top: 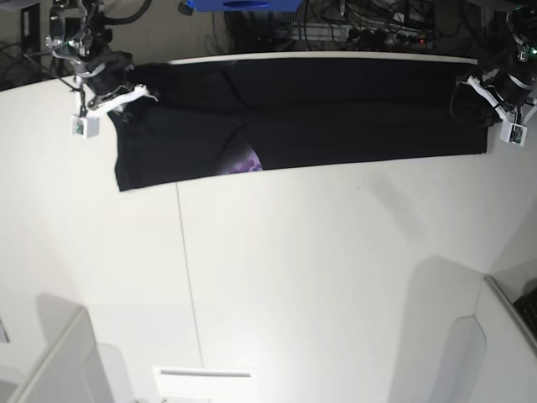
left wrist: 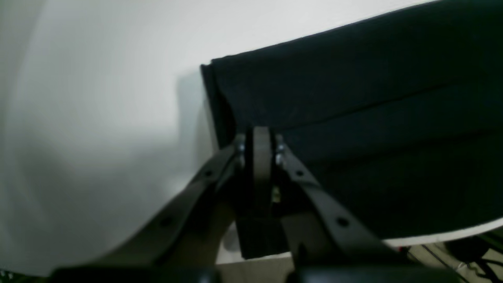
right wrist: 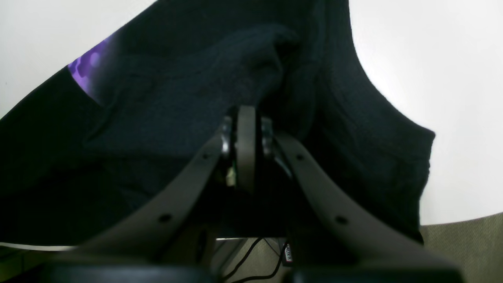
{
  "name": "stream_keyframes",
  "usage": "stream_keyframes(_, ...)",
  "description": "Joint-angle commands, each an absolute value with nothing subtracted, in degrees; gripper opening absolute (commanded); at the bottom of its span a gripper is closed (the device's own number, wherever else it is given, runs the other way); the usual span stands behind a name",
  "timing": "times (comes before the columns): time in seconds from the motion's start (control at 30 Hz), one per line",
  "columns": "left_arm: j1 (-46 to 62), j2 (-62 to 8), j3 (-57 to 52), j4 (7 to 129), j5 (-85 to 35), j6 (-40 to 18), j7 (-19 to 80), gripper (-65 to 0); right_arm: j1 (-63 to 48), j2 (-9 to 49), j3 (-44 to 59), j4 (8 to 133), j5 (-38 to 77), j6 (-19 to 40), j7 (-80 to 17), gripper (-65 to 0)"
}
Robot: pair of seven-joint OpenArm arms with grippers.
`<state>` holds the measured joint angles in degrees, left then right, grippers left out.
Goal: Fold the T-shirt properly
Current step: 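Lift the hem and fold it with both grippers over onto the collar, then lower the folded hem with both grippers and smooth it flat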
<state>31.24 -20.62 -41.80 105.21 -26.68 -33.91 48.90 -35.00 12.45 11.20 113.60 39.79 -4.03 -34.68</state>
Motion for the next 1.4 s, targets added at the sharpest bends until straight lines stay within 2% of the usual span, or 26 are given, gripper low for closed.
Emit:
stream_keyframes(0.0, 31.25, -21.49, -42.33, 105.98, -25.45, -33.80, 47.96, -65.0, -35.21, 12.79, 11.65, 114.42, 39.96, -3.65, -33.71, -65.0)
stream_keyframes(0.13, 30.99, -19.65, -42.59, 106.07, -18.77, -33.80, 47.87, -65.0, -35.30, 12.79, 11.74, 114.42, 39.96, -3.65, -33.71, -64.4)
stream_keyframes(0.23, 30.99, -19.12, -42.42, 106.15, -16.84, -33.98, 47.87, -64.8, -35.30, 12.79, 11.74, 114.42, 39.96, -3.65, -33.71, -52.5)
stream_keyframes(0.33, 30.99, -19.12, -42.68, 106.51, -17.01, -33.98, 47.87, -48.1, -35.38, 12.70, 11.74, 114.42, 40.04, -3.91, -33.45, -43.2)
stream_keyframes(0.43, 30.99, -19.12, -42.86, 106.68, -17.01, -33.98, 47.78, -32.6, -36.26, 12.70, 11.74, 114.77, 40.04, -3.91, -32.57, -40.1)
stream_keyframes(0.5, 30.99, -19.12, -42.86, 107.74, -17.10, -33.98, 47.78, -25.2, -37.41, 12.70, 11.74, 114.86, 40.04, -3.91, -29.49, -40.1)
stream_keyframes(0.57, 31.08, -18.42, -42.86, 109.58, -17.10, -33.98, 47.78, -22.2, -38.73, 12.70, 11.12, 114.86, 39.96, -3.56, -25.80, -40.1)
stream_keyframes(0.67, 30.99, -15.78, -42.86, 111.60, -17.10, -33.98, 47.78, -22.9, -39.34, 13.32, 9.10, 114.86, 39.87, -0.75, -22.99, -40.8)
stream_keyframes(0.73, 29.41, -14.46, -42.33, 111.34, -17.10, -33.98, 47.87, -29.5, -38.46, 14.29, 7.78, 114.68, 39.87, 3.38, -23.16, -46.7)
stream_keyframes(0.8, 28.09, -12.53, -42.24, 110.11, -16.48, -33.98, 47.87, -47.9, -37.49, 14.46, 6.81, 114.42, 39.87, 7.16, -23.16, -60.5)
stream_keyframes(0.83, 27.91, -12.00, -42.42, 109.49, -16.48, -33.98, 47.87, -60.1, -36.88, 14.46, 6.46, 114.24, 39.87, 7.52, -23.25, -65.0)
stream_keyframes(0.87, 27.82, -11.74, -42.59, 108.79, -16.48, -33.89, 47.87, -65.0, -36.35, 14.29, 6.37, 113.80, 39.87, 7.43, -23.43, -65.0)
stream_keyframes(1.03, 27.38, -10.77, -42.68, 102.55, -16.48, -33.80, 47.78, -65.0, -32.40, 14.29, 6.73, 108.09, 40.04, 7.34, -27.82, -65.0)
stream_keyframes(1.37, 22.64, -11.38, -42.42, 87.69, -16.40, -33.71, 41.19, -65.0, -26.15, 13.05, 6.73, 94.73, 39.96, 7.34, -27.82, -65.0)
